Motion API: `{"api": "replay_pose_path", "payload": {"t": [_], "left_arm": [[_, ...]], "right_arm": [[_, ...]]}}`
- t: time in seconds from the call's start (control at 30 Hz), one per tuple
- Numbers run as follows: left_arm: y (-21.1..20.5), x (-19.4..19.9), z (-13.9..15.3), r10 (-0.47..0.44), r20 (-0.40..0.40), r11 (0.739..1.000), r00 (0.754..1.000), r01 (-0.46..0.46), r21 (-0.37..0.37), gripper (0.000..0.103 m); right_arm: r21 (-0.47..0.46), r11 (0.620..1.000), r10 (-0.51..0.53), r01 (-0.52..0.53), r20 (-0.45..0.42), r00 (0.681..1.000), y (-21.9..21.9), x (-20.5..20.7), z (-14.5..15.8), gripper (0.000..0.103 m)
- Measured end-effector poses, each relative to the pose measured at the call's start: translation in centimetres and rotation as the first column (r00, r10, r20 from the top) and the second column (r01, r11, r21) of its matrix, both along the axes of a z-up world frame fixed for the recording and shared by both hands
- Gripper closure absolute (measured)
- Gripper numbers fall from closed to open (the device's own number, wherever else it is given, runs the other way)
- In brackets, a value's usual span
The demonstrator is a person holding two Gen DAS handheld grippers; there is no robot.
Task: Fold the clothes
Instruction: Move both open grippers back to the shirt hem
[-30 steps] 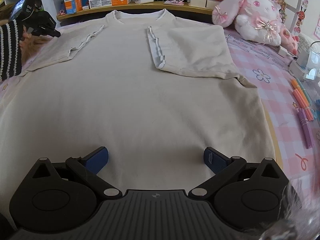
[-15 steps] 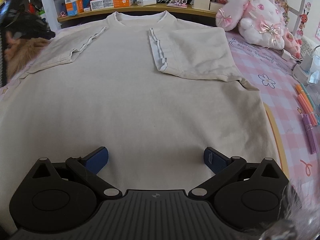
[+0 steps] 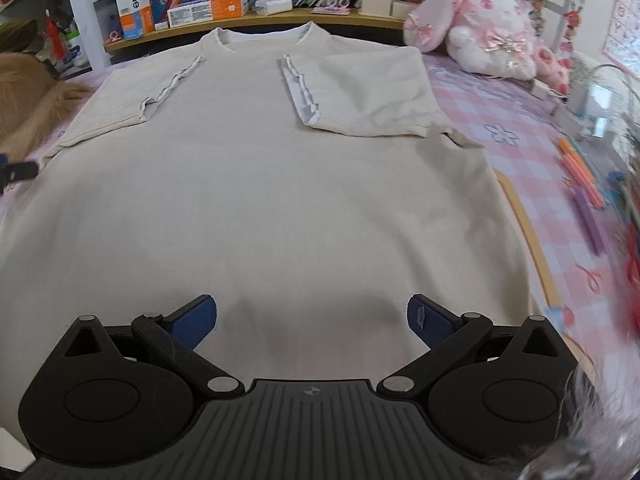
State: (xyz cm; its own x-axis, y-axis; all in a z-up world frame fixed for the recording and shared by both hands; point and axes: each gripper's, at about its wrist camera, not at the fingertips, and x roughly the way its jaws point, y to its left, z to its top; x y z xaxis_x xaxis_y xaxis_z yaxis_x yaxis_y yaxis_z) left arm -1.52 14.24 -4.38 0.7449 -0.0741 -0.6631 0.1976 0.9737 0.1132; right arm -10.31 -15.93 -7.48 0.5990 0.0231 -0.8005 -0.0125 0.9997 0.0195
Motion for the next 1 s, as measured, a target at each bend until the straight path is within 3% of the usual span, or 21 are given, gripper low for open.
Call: {"api": "replay_pose_path", "payload": {"t": [0.1, 0.43, 0.67, 0.9, 1.0], "left_arm": [[0.2, -1.4, 0.1, 0.026, -0.012, 0.998, 1.0, -0.026, -0.048, 0.021], [-1.6, -6.8, 0.8, 0.04, -0.05, 0.995, 0.998, -0.044, -0.091, 0.015], [-5.4, -8.9, 1.5, -0.111, -0.031, 0.994, 0.993, 0.111, 0.011, 0.014], [-8.4, -11.5, 2.2, -0.053, -0.001, 0.999, 0.999, 0.053, -0.01, 0.014], [-9.6, -13.1, 2.2, -0.053, 0.018, 0.998, 0.998, 0.053, 0.014, 0.014]], "right_arm": [[0.001, 1.0, -0.015, 0.015, 0.007, 1.0, 0.1, -1.9, 0.3, 0.0], [0.011, 1.0, -0.027, 0.026, 0.054, 0.998, -1.5, -5.1, 1.5, 0.0], [0.014, 1.0, 0.002, -0.003, 0.078, 0.997, -3.9, -7.0, 2.6, 0.0], [0.053, 0.998, -0.02, 0.015, 0.104, 0.994, -6.9, -9.4, 2.8, 0.0], [0.069, 0.997, -0.024, 0.016, 0.112, 0.993, -7.7, -10.6, 2.7, 0.0]]}}
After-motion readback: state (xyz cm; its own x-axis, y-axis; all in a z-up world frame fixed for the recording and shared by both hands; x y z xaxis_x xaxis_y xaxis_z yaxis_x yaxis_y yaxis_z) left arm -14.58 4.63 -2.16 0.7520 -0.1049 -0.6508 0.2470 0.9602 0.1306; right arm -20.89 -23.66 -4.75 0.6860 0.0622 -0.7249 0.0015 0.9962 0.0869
